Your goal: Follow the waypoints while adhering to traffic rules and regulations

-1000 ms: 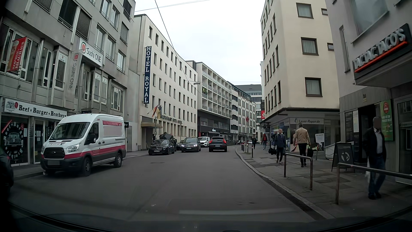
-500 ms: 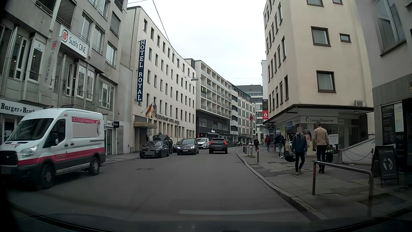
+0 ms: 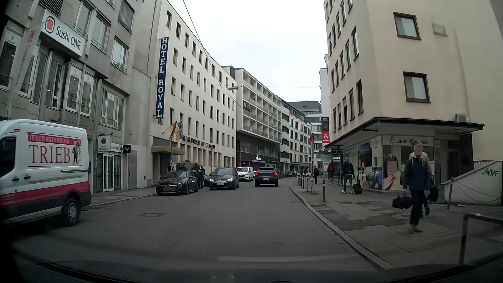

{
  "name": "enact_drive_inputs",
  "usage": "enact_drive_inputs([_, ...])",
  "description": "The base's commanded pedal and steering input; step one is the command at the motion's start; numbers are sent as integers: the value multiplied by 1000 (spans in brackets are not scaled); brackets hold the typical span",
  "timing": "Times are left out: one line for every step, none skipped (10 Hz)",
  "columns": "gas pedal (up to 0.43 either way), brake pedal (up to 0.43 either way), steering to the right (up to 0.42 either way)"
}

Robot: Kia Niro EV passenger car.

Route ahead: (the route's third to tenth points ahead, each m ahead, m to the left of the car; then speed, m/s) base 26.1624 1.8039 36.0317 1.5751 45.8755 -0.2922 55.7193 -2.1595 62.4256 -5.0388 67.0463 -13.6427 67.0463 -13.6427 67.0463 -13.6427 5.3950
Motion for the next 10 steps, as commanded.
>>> enact_drive_inputs([79,0,7])
enact_drive_inputs([79,0,7])
enact_drive_inputs([79,0,7])
enact_drive_inputs([79,0,7])
enact_drive_inputs([79,0,8])
enact_drive_inputs([79,0,10])
enact_drive_inputs([79,0,12])
enact_drive_inputs([79,0,12])
enact_drive_inputs([79,0,11])
enact_drive_inputs([79,0,11])
